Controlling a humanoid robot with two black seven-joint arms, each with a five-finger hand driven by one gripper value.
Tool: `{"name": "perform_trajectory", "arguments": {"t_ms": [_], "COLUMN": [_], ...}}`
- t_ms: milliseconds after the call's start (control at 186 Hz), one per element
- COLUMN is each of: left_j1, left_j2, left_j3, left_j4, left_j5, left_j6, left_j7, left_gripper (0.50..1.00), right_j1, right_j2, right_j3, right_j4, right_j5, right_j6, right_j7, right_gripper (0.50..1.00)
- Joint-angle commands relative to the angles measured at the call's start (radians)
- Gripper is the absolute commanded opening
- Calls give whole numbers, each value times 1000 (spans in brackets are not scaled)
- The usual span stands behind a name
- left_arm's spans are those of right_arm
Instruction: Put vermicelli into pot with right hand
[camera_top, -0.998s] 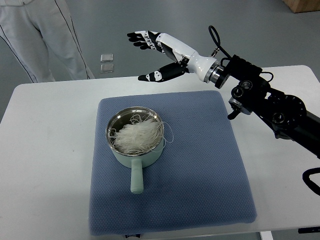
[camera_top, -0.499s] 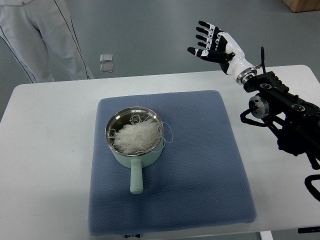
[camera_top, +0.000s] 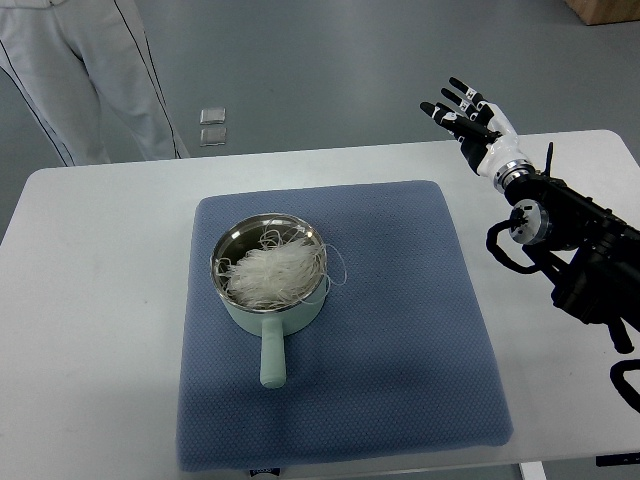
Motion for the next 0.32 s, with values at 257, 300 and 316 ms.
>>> {"name": "perform_trajectory", "arguments": {"t_ms": [257,300,316], "left_j1": [0,0,0], "left_j2": [0,0,0], "left_j3": [1,1,-1], "left_j4": [0,0,0], "left_j5": [0,0,0], "left_j6": [0,0,0], "left_j7": [0,0,0], "left_gripper": [1000,1000,1000], "right_j1": [-8,-8,-8], "right_j2": [0,0,0], "right_j3": [8,8,8], "right_j4": [1,1,1], "right_j5": [-4,-2,-4], "right_j6": [-17,-17,-17], "right_j7": [2,2,4], "right_gripper": [924,924,924]}}
